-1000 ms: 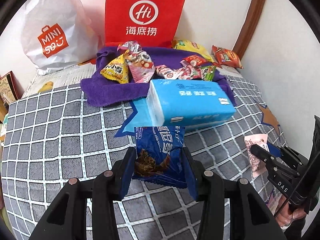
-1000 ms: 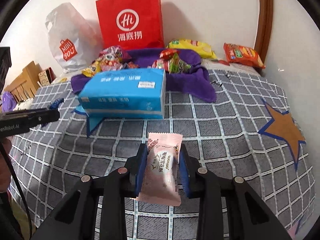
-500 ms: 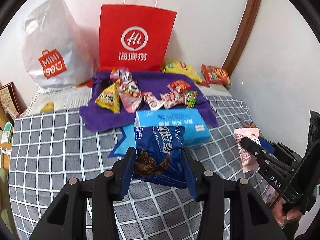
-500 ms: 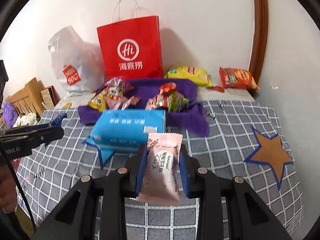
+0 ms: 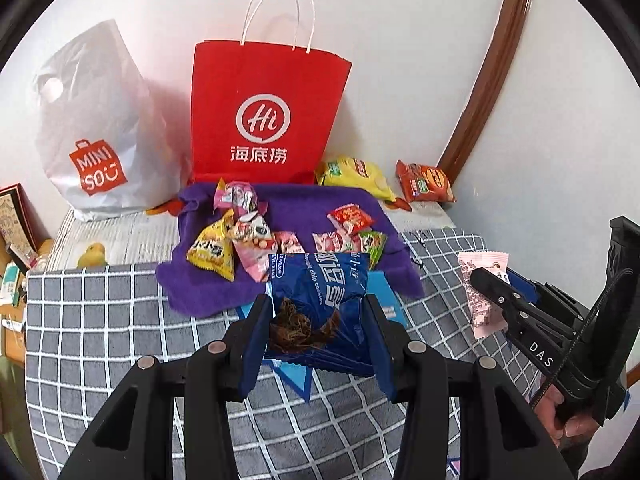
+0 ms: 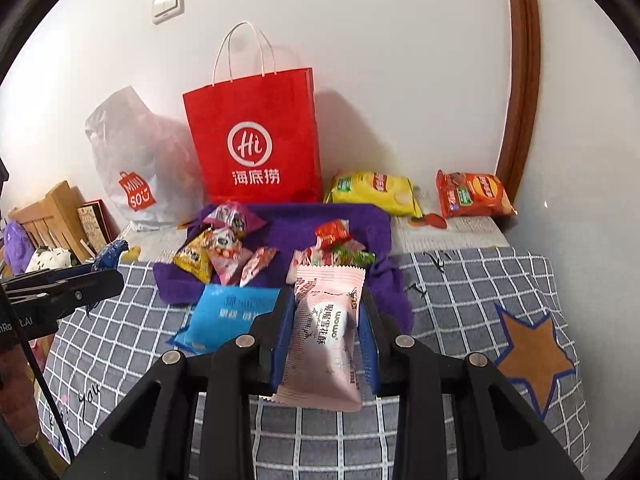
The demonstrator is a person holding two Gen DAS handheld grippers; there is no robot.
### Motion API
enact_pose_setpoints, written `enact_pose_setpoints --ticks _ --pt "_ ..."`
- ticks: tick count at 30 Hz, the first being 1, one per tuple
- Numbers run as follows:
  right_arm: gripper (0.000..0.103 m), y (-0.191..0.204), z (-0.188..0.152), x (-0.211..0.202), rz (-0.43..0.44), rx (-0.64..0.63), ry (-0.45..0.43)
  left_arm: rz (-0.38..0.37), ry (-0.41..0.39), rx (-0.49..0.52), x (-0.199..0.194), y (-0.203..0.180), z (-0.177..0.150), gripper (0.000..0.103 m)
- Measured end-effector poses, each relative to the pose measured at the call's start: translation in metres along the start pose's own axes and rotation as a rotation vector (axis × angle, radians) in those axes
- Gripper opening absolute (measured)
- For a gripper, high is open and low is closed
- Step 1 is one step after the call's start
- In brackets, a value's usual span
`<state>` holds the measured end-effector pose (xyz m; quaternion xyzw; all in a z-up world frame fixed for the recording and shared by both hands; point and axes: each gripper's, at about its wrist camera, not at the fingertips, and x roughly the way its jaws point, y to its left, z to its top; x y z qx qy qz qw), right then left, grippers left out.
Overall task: Organize snacks
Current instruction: 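Lift the pink biscuit packet with the right gripper while the left gripper lifts the blue snack bag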
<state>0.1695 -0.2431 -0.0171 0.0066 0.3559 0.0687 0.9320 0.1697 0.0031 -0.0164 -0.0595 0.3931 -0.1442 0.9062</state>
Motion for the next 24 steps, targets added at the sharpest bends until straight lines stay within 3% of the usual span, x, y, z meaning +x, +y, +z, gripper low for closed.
enact_pose_setpoints --ticks 15,24 --pt "0.031 0.002 0.031 0.017 -0.002 -0.003 -0.015 -0.010 -0.021 -0.001 0.009 0.008 0.031 0.043" --pt "0.031 -0.001 0.053 0.045 -0.012 -0.010 -0.003 0.004 -0.004 -0.024 0.034 0.023 0.052 0.043"
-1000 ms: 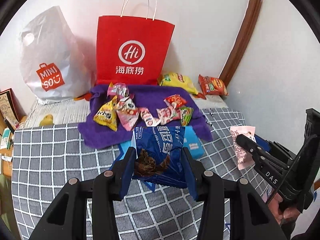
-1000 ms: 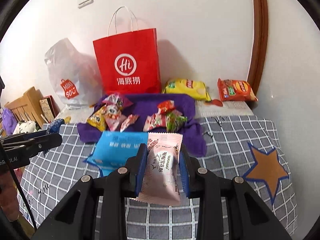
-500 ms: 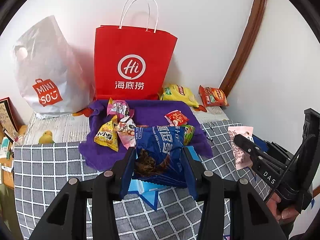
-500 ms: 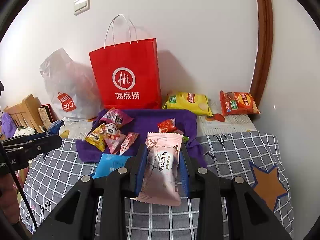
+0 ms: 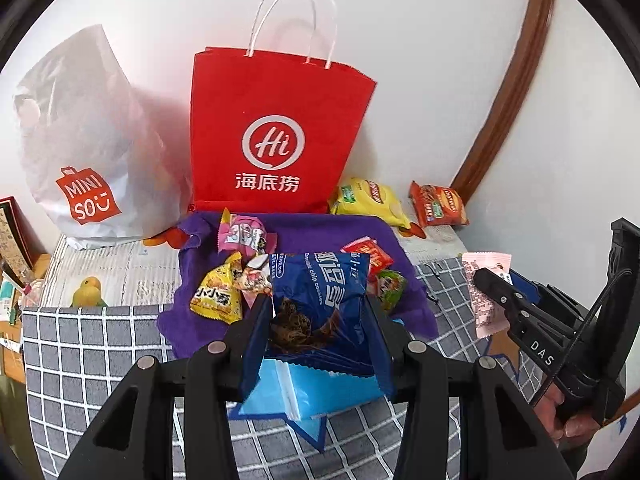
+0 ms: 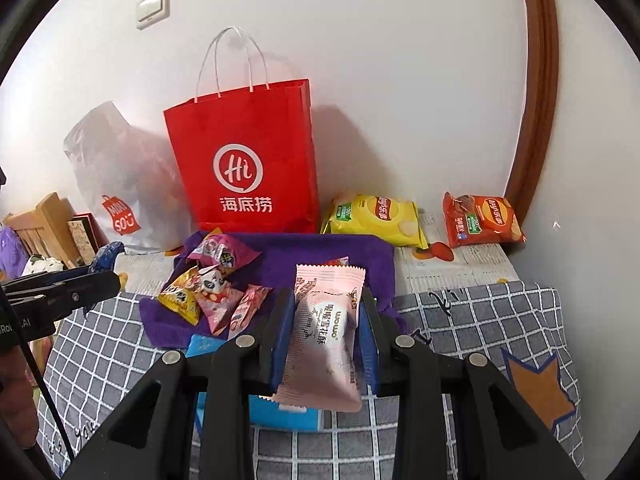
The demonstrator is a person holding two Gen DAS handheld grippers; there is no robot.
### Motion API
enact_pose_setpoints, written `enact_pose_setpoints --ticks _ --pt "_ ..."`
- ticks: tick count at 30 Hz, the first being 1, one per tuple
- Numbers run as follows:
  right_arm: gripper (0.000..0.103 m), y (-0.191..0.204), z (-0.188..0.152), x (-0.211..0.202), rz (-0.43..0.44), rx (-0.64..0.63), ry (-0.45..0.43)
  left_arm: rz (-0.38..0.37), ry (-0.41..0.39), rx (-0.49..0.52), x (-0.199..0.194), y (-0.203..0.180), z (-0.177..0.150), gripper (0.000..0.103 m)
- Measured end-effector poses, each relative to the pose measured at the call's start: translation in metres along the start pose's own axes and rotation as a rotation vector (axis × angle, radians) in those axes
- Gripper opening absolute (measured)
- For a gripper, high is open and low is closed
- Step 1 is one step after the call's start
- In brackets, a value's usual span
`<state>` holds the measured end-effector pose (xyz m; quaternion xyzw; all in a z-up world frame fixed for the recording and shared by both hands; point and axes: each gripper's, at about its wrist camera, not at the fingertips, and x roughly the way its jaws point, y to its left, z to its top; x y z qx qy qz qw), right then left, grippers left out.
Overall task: Organize snacks
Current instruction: 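Lift the pink biscuit packet with the right gripper while the left gripper lifts the blue snack bag, then lower both packets onto the purple towel and open both grippers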
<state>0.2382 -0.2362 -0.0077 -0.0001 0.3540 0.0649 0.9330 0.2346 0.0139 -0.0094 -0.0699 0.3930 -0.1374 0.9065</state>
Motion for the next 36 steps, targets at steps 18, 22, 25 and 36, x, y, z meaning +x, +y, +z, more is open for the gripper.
enact_pose_setpoints --ticks 18,22,25,36 --pt "0.031 -0.009 0.036 0.087 0.025 0.020 0.044 0.053 0.061 -0.030 0.076 0.029 0.037 0.043" --pt "0.031 -0.004 0.041 0.103 0.039 0.017 0.052 0.055 0.072 -0.028 0.089 0.031 0.043 0.043" --pt "0.031 -0.001 0.042 0.116 0.048 0.013 0.065 0.057 0.080 -0.036 0.099 0.035 0.047 0.044" --pt "0.031 0.010 0.032 0.161 0.069 -0.017 0.144 0.052 0.135 -0.046 0.138 0.041 0.051 0.044"
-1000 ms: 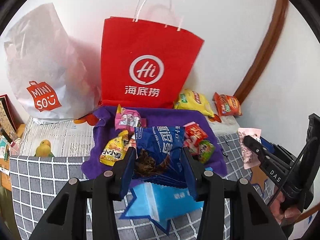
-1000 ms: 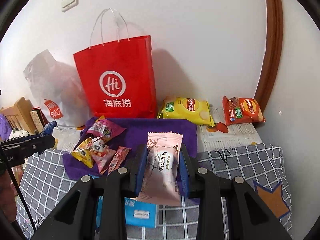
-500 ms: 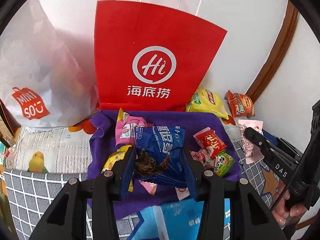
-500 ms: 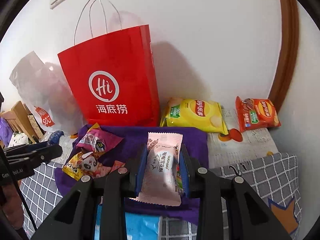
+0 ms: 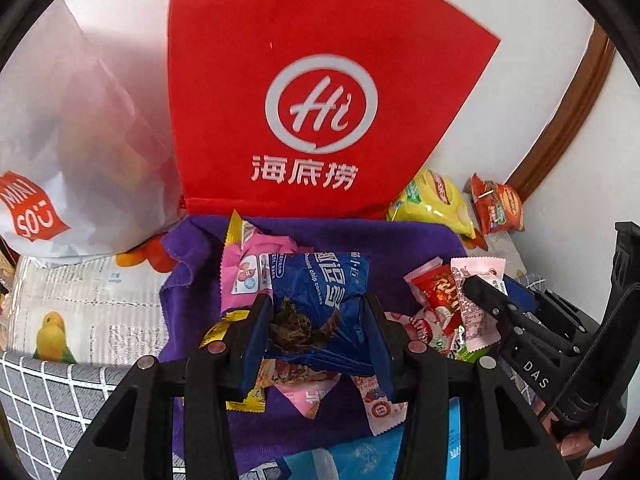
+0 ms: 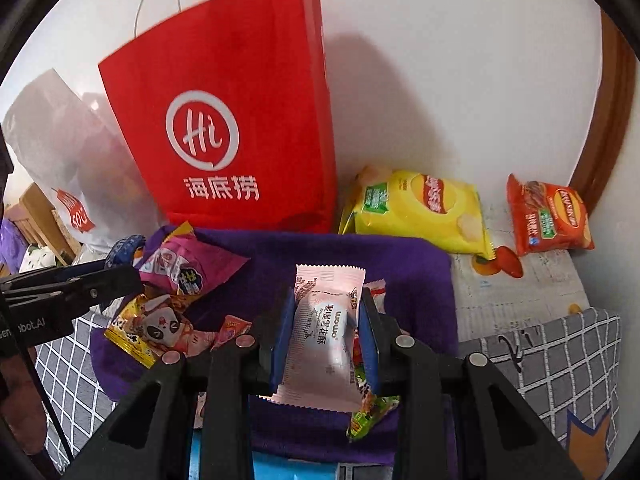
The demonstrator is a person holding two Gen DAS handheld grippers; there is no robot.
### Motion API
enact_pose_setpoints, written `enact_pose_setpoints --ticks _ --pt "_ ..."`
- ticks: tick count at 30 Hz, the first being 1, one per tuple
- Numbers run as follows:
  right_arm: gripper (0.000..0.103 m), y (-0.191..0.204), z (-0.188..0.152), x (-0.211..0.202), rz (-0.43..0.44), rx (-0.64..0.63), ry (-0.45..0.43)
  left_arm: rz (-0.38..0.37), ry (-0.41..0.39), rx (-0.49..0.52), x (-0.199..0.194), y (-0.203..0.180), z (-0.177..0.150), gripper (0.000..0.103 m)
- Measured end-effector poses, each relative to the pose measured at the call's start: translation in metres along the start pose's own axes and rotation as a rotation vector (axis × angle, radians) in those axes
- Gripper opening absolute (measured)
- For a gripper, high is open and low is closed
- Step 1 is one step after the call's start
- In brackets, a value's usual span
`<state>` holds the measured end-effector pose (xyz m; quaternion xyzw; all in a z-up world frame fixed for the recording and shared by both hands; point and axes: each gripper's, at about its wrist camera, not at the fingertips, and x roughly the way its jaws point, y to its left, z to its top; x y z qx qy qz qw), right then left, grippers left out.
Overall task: Organize snacks
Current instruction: 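Lower both packets onto the purple towel and open both grippers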
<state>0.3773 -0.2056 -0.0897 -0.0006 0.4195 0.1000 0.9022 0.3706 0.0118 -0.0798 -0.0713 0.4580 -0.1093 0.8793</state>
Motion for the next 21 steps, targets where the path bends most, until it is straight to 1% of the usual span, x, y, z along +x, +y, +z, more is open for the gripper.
enact_pose_setpoints --ticks 11,21 --pt "0.031 -0.001 -0.013 0.037 0.018 -0.015 0.087 -0.012 0.066 -0.007 0.038 0.002 -0.004 0.045" --pt "0.032 0.000 -0.016 0.045 0.007 -0.030 0.093 -0.018 0.057 0.004 0.042 -0.002 -0.004 0.045"
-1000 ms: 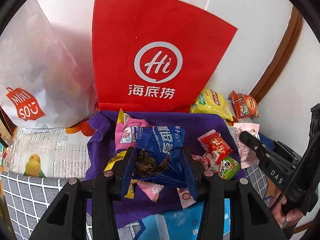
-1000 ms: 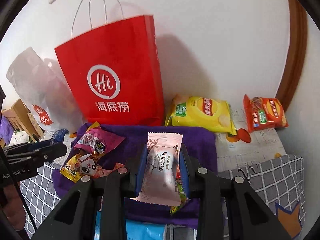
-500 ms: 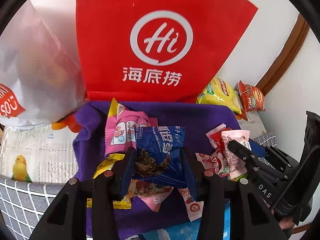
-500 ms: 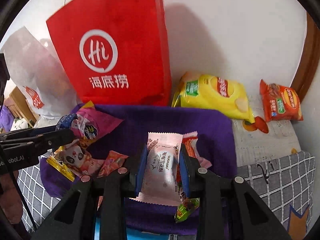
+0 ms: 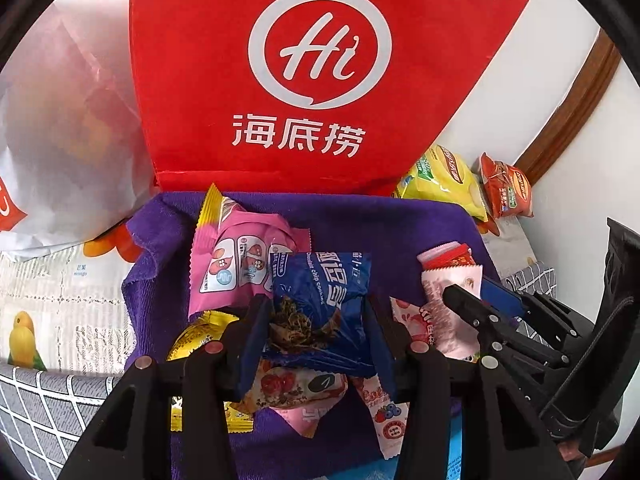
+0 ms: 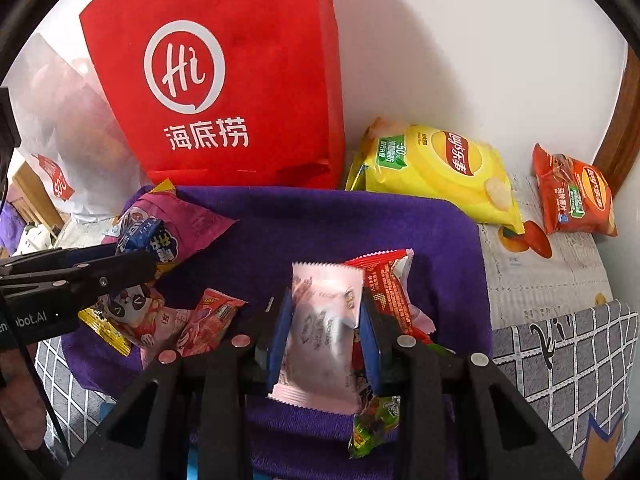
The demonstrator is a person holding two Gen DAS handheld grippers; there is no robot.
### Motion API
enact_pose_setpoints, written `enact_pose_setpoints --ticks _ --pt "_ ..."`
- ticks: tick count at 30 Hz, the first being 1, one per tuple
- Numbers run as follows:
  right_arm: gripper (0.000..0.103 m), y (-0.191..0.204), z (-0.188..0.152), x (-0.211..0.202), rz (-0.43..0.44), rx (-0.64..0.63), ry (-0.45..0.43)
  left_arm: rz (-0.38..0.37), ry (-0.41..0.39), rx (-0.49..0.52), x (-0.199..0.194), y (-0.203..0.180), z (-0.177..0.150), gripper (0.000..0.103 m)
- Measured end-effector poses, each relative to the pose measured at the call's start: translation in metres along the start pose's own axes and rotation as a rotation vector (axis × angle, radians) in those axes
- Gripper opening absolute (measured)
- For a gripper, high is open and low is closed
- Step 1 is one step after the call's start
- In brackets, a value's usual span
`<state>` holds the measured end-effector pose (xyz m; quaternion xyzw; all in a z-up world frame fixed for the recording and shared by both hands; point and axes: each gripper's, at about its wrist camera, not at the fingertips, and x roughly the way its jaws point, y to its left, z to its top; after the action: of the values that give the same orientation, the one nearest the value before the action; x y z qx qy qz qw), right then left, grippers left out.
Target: Organize snacks
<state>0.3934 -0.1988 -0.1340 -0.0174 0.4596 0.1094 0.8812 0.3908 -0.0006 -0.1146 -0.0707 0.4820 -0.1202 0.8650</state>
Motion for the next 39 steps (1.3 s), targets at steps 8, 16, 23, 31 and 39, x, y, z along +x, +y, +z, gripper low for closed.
enact_pose_setpoints --ticks 8,16,23,31,39 --pt "0.034 -0.003 0.001 -0.003 -0.019 0.010 0.006 0.008 0.001 -0.012 -0.001 0.002 0.002 0.055" --pt "0.049 -0.001 -0.001 -0.027 -0.040 0.010 -0.028 0.039 -0.035 0.002 -0.027 -0.004 -0.002 0.070" --pt "0.056 0.003 -0.011 -0.076 -0.060 0.034 -0.080 0.062 -0.068 0.022 -0.070 -0.015 -0.023 0.071" --pt "0.068 0.005 -0.035 -0.139 -0.070 0.096 -0.111 0.109 -0.133 0.042 -0.131 -0.036 -0.067 0.075" --pt "0.072 0.007 -0.084 -0.203 -0.119 0.120 -0.141 0.135 -0.212 0.051 -0.186 -0.056 -0.122 0.086"
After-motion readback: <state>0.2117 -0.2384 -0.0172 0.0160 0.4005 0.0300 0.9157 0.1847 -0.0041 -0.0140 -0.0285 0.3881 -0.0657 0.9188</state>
